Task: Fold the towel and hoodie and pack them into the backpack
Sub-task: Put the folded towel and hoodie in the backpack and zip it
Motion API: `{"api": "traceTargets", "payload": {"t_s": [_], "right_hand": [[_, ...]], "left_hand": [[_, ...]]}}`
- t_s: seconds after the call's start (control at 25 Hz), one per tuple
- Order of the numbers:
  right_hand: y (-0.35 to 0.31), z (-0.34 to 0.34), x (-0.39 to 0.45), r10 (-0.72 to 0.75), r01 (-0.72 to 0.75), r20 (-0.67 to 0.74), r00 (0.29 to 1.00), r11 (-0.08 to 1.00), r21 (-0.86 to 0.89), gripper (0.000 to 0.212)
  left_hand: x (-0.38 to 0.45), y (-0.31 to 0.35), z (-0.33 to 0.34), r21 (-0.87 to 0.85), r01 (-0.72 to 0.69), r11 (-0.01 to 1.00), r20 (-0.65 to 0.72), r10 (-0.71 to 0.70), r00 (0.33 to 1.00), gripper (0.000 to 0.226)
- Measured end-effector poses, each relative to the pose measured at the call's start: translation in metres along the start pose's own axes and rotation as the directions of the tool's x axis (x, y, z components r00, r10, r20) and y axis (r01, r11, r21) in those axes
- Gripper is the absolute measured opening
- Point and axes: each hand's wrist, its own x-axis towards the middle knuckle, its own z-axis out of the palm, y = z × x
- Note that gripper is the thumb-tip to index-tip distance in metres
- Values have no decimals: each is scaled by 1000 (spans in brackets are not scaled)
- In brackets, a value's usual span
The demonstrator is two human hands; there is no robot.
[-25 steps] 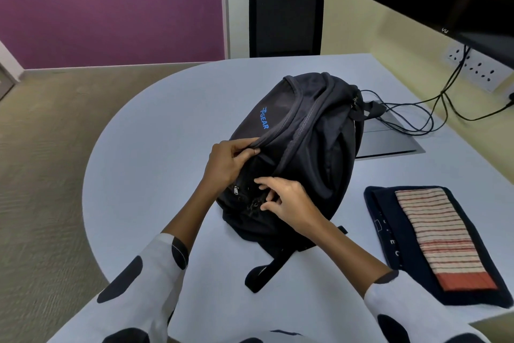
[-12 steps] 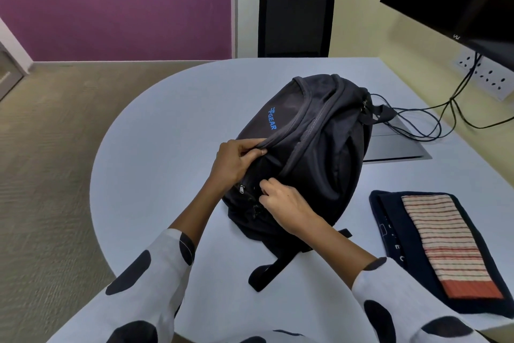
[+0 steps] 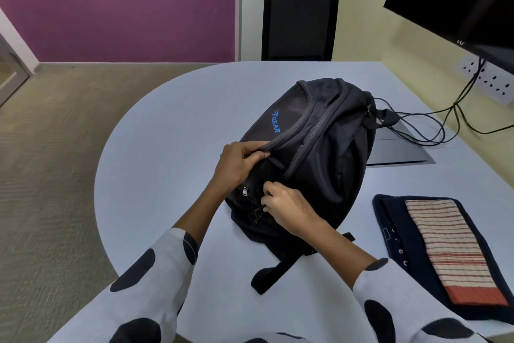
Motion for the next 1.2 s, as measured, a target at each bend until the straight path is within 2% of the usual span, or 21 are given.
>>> {"api": "traceTargets", "payload": {"t_s": [0.08,0.2,0.36,0.56,0.76,0.84,0.92,0.96,1.04,1.08,1.12,1.2], "right_hand": [[0,1,0,101,-86,-65,993,975,204,7],[-1,-10,-2,249,-190,-78,965,875,446,9],[-8,-30,-1,474,-264,-71,878,602,753,10],[-9,-50,-3,456,-137,-250,854,661,738,9],[-3,-74,2,486,-80,-319,814,637,767,11],[-1,-94,8,519,-44,-352,779,605,795,12],[9,-125,18,570,12,-408,713,572,820,12],[19,-142,23,588,29,-447,674,584,811,11],[44,-170,35,582,-15,-522,624,676,736,7],[58,-177,41,584,-72,-514,628,701,709,7],[70,-179,45,609,-124,-463,644,681,722,7],[81,-171,50,653,-154,-283,702,528,835,10]], "left_hand": [[0,0,-1,7,5,1000,3,-5,1000,26],[1,-1,-2,4,7,1000,8,-7,1000,26],[2,-1,-1,-1,14,1000,7,-14,1000,26],[4,-2,-3,2,15,1000,-26,-15,1000,25],[6,-1,-3,0,-6,1000,-40,6,999,26],[5,-2,-3,2,-10,1000,-45,10,999,27],[4,-3,-1,0,-9,1000,-32,9,999,27],[3,-3,2,-3,-6,1000,-28,6,1000,27],[0,0,5,0,8,1000,-45,-8,999,28],[-1,2,6,10,17,1000,-57,-17,998,29],[-4,7,8,25,21,999,-74,-20,997,31],[-15,24,19,26,5,1000,-130,-1,992,35]]}}
